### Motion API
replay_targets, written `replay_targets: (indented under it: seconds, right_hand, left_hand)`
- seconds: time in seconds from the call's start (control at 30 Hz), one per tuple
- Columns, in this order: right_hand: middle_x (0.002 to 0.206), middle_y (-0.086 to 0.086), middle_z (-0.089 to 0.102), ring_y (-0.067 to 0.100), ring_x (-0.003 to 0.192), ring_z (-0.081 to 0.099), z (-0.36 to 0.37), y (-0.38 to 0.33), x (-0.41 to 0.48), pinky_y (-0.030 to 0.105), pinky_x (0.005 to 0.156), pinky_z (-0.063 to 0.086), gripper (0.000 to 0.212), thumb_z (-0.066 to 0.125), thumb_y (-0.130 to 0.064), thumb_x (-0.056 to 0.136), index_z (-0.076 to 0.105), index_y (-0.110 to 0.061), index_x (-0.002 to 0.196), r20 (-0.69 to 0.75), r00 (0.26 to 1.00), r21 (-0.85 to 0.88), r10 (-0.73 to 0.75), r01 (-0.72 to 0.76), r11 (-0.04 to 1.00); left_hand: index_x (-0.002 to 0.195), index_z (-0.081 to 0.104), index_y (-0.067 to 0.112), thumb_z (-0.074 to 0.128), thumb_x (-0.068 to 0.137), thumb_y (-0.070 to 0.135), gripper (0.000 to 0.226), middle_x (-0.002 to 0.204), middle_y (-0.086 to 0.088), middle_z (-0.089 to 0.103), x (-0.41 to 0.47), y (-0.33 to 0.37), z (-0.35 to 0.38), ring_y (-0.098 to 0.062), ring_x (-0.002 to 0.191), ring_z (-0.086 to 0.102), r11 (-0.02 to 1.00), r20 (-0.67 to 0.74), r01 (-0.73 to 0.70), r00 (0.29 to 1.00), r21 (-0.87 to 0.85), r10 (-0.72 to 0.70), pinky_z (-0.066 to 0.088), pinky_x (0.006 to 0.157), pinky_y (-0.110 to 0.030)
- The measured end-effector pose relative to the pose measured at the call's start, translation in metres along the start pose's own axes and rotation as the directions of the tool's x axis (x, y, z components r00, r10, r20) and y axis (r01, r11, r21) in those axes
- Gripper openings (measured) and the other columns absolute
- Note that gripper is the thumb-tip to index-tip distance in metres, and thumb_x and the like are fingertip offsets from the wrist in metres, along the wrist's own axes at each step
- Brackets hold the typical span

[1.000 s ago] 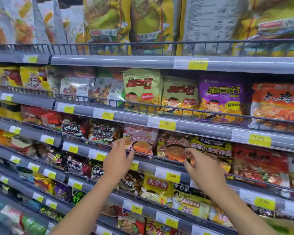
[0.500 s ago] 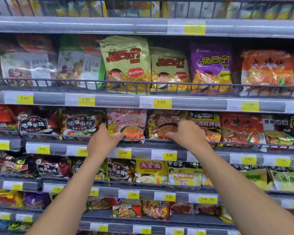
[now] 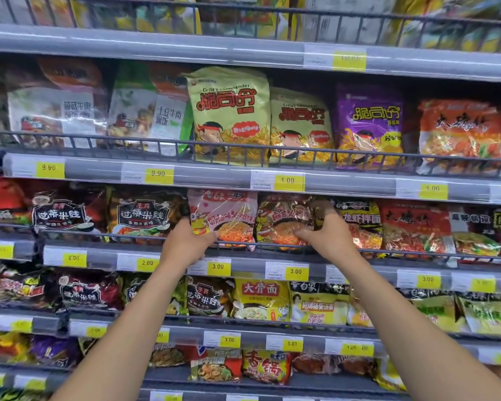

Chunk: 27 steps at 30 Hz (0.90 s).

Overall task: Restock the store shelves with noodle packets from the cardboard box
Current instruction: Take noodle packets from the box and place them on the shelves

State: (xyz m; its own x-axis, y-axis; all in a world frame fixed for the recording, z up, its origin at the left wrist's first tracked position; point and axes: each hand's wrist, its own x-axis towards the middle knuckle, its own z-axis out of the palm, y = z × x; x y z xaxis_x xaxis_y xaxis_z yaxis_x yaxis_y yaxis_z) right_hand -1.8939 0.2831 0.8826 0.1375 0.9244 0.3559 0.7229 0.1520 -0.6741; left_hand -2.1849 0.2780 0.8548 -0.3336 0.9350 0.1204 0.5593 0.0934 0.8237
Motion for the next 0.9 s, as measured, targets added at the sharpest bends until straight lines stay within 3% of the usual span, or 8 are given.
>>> replay_targets:
  seconds: [0.13,0.27,0.43,0.53,0.6,0.7,0.8,0.9]
  right_hand:
    - [0.084,0.001,0.06,0.021,0.072,0.057,-0.006,0.001,0.001,0.028,0.051,0.038,0.075,0.085,-0.038,0.077,0.045,-0.011,0.134,0.046,0.999,-0.062,0.028,-0.025,0.998]
    - [0.071,-0.009,0.049,0.011,0.062,0.049,-0.017,0.008,0.004,0.024,0.048,0.034,0.067,0.081,-0.034,0.082,0.05,-0.011,0.136,0.08,0.997,-0.077,0.0,0.006,0.997]
    - [0.068,-0.013,0.037,0.001,0.036,0.048,-0.03,0.016,0.006,0.011,0.036,0.031,0.074,0.073,-0.024,0.091,0.035,-0.012,0.153,0.137,0.99,-0.039,0.019,-0.014,0.999]
    - [0.11,0.009,0.067,0.004,0.057,0.067,-0.035,0.023,0.011,0.012,0.044,0.044,0.075,0.073,-0.016,0.091,0.032,-0.017,0.154,0.176,0.983,0.037,0.052,-0.059,0.998]
    - [0.136,0.015,0.059,0.014,0.067,0.07,-0.037,0.025,0.012,0.015,0.047,0.049,0.076,0.072,-0.013,0.091,0.031,-0.021,0.155,0.169,0.982,0.099,0.084,-0.102,0.99]
    - [0.124,0.014,0.063,0.017,0.069,0.07,-0.039,0.027,0.013,0.02,0.051,0.054,0.071,0.072,-0.014,0.091,0.035,-0.018,0.152,0.167,0.983,0.108,0.076,-0.095,0.99]
    - [0.1,0.009,0.073,0.021,0.072,0.07,-0.035,0.024,0.01,0.041,0.065,0.061,0.058,0.073,-0.023,0.09,0.045,-0.017,0.141,0.184,0.983,-0.014,-0.002,0.004,1.0]
    - [0.085,0.007,0.07,0.025,0.067,0.067,-0.025,0.012,0.01,0.037,0.056,0.054,0.055,0.07,-0.027,0.092,0.047,-0.016,0.141,0.156,0.988,-0.127,-0.016,0.036,0.991]
  left_hand:
    - [0.136,0.044,0.012,0.073,0.086,0.044,0.066,0.064,-0.007,0.066,0.003,-0.001,0.0,-0.021,0.05,0.059,1.0,-0.002,0.01,1.0,0.0,-0.01,0.049,0.055,-0.033]
    - [0.103,0.055,0.02,0.073,0.087,0.039,0.03,0.076,-0.004,0.07,0.004,-0.004,-0.008,-0.023,0.06,0.067,0.999,-0.051,-0.042,0.998,0.005,0.042,0.057,0.069,-0.039]
    - [0.117,0.046,0.017,0.073,0.085,0.046,0.051,0.084,-0.005,0.069,0.005,-0.009,-0.01,-0.026,0.07,0.069,0.998,-0.058,-0.017,0.998,0.062,0.021,0.058,0.071,-0.041]
    - [0.119,0.043,0.016,0.073,0.084,0.049,0.056,0.084,-0.007,0.069,0.004,-0.012,-0.011,-0.026,0.073,0.068,0.996,-0.072,-0.003,0.997,0.085,0.009,0.054,0.064,-0.038]
    - [0.115,0.044,0.016,0.072,0.086,0.047,0.051,0.083,-0.007,0.069,0.002,-0.01,-0.011,-0.025,0.069,0.07,0.997,-0.07,-0.004,0.998,0.071,0.008,0.055,0.064,-0.037]
    - [0.114,0.043,0.015,0.072,0.088,0.044,0.049,0.076,-0.008,0.071,0.0,-0.004,-0.01,-0.022,0.063,0.071,0.998,-0.051,0.005,0.999,0.063,-0.002,0.053,0.059,-0.033]
    - [0.112,0.042,0.013,0.071,0.09,0.044,0.048,0.076,-0.008,0.071,-0.002,-0.003,-0.009,-0.02,0.06,0.069,0.998,-0.024,-0.003,1.0,0.056,0.004,0.049,0.054,-0.031]
    - [0.108,0.044,0.013,0.071,0.09,0.043,0.044,0.072,-0.009,0.071,0.0,-0.001,-0.006,-0.02,0.057,0.068,1.0,-0.004,0.0,1.0,0.026,0.0,0.052,0.053,-0.033]
